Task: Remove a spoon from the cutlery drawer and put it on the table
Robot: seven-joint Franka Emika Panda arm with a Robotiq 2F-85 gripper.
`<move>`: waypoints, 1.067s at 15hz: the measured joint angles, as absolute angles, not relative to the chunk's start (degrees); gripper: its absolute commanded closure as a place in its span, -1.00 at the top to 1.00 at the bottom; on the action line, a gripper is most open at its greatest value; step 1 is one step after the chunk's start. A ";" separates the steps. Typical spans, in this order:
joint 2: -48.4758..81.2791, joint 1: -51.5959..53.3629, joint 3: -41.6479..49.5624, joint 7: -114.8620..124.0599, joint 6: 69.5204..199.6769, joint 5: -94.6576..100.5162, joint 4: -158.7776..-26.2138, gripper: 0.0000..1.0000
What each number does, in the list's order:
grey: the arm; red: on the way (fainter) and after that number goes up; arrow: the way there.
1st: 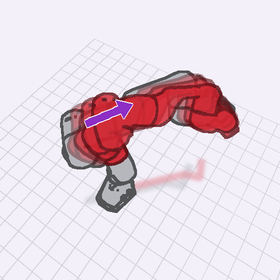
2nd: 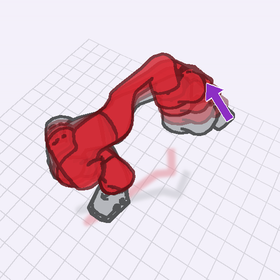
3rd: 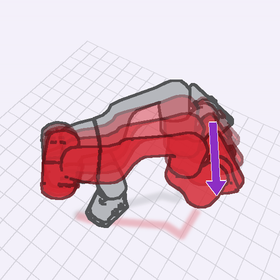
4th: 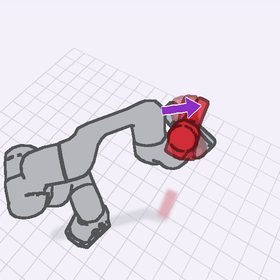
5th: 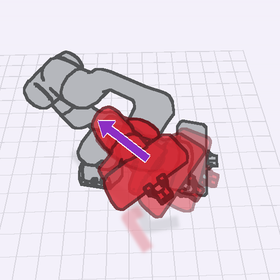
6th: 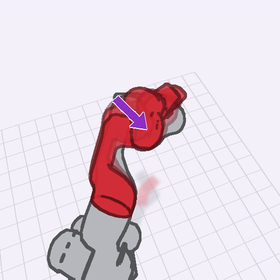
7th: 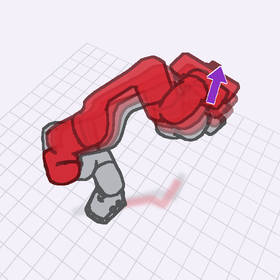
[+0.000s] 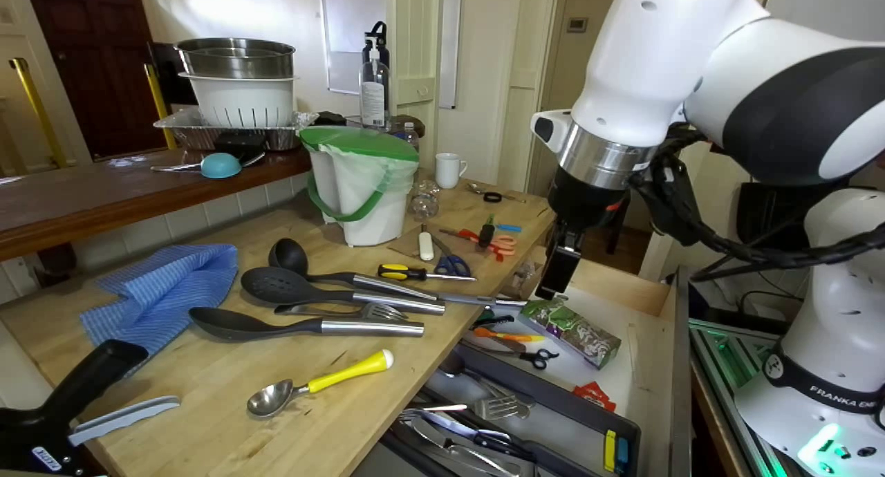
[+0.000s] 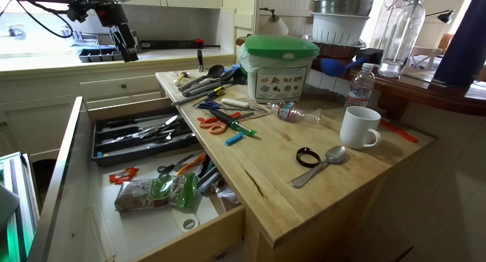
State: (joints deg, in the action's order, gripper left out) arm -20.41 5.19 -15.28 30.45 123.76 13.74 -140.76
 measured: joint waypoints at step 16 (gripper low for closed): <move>-17.08 1.81 -7.34 25.02 145.16 5.96 -157.42 1.00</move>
State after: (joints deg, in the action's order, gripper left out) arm -17.08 1.81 -7.34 25.02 145.16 5.96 -157.42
